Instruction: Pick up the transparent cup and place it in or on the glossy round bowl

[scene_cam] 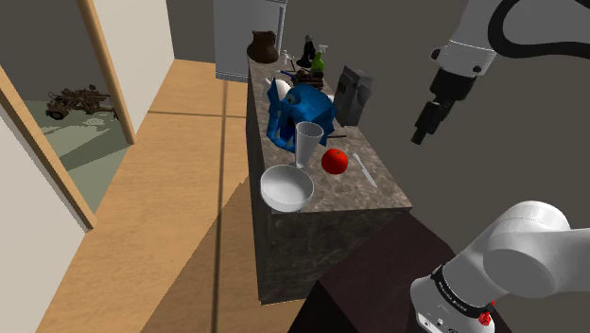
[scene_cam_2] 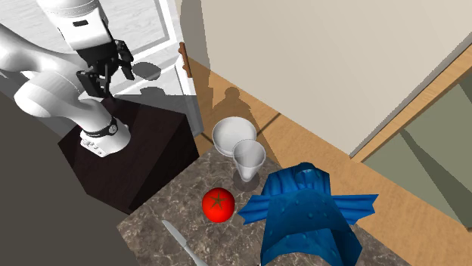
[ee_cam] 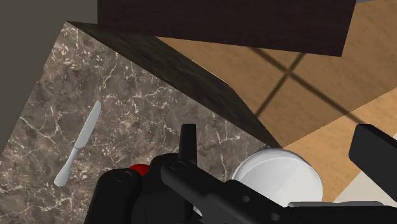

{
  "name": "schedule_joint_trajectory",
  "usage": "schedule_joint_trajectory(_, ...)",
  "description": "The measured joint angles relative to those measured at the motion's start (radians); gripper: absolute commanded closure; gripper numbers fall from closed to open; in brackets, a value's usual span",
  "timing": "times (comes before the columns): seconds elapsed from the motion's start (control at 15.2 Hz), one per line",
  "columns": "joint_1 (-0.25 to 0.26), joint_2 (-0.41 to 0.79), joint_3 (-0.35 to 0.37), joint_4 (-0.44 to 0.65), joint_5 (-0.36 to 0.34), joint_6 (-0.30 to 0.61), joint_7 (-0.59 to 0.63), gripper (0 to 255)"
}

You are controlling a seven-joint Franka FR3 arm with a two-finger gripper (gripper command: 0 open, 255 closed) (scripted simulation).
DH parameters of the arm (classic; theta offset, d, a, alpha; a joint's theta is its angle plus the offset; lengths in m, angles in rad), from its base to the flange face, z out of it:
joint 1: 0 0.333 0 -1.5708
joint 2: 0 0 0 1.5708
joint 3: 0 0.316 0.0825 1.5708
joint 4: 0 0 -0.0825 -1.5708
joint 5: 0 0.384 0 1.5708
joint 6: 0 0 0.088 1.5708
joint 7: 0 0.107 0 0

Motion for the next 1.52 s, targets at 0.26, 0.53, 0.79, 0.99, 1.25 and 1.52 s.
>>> schedule_joint_trajectory(0.26, 0.008, 0.064, 0.009, 0.004, -0.004, 0.065, 0.002, 0)
schedule_joint_trajectory(0.53, 0.022, 0.191, 0.03, 0.024, -0.012, 0.185, 0.014, 0)
schedule_joint_trajectory(0.79, 0.035, 0.343, 0.053, 0.07, -0.024, 0.304, 0.032, 0)
schedule_joint_trajectory(0.99, 0.04, 0.454, 0.066, 0.123, -0.04, 0.371, 0.042, 0)
schedule_joint_trajectory(1.25, 0.045, 0.606, 0.083, 0.201, -0.068, 0.454, 0.06, 0)
schedule_joint_trajectory(1.52, 0.053, 0.757, 0.1, 0.308, -0.103, 0.508, 0.086, 0)
